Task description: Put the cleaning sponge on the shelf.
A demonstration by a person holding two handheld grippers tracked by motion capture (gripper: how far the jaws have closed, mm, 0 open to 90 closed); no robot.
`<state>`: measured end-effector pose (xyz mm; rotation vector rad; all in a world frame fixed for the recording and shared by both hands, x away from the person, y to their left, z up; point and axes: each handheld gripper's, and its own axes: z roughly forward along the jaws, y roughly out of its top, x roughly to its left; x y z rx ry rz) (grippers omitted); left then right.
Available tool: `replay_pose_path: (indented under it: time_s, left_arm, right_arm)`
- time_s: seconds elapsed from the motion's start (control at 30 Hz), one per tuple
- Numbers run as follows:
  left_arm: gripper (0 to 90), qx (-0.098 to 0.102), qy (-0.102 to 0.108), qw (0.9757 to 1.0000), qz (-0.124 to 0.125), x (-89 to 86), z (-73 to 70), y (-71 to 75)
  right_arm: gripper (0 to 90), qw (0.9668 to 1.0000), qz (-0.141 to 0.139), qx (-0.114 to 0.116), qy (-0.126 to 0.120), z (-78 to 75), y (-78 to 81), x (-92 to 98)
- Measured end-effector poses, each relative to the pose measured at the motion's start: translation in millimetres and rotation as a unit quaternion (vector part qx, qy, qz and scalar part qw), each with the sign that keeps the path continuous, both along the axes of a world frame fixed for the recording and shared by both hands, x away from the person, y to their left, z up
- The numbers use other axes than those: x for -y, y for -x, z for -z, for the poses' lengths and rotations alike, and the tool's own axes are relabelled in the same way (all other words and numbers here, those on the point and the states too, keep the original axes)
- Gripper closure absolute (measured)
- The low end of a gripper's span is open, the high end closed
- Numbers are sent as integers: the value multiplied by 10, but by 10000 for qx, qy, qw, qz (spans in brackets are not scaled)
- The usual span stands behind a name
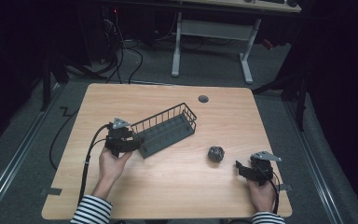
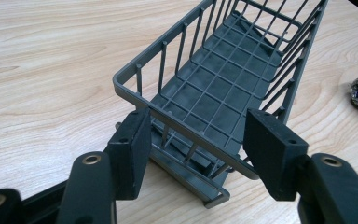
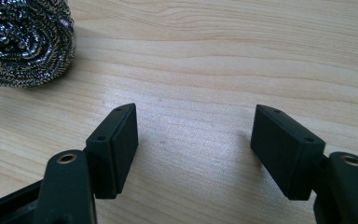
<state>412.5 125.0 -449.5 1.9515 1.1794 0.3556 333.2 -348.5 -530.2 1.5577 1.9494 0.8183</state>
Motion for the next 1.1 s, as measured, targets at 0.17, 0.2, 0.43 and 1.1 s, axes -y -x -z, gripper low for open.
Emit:
replay_pose_path:
  time_s: [0.17,0.2,0.43,1.1]
  left_arm:
    - [426,-7,10,10000,39,40,-2,18]
    - [427,-25,31,10000,85,59,-4,20]
    - [427,-30,26,9998,182,116,-7,41]
    - [325,134,131,9998,74,53,-100,71]
  right_arm:
    - [322,10000,3,-4,-3,0,1,-1]
    - [322,10000,0,-4,-3,0,1,-1]
    - [322,10000,0,-5,-3,0,1,-2]
    - [320,10000,-15,-4,4,-1,0,0]
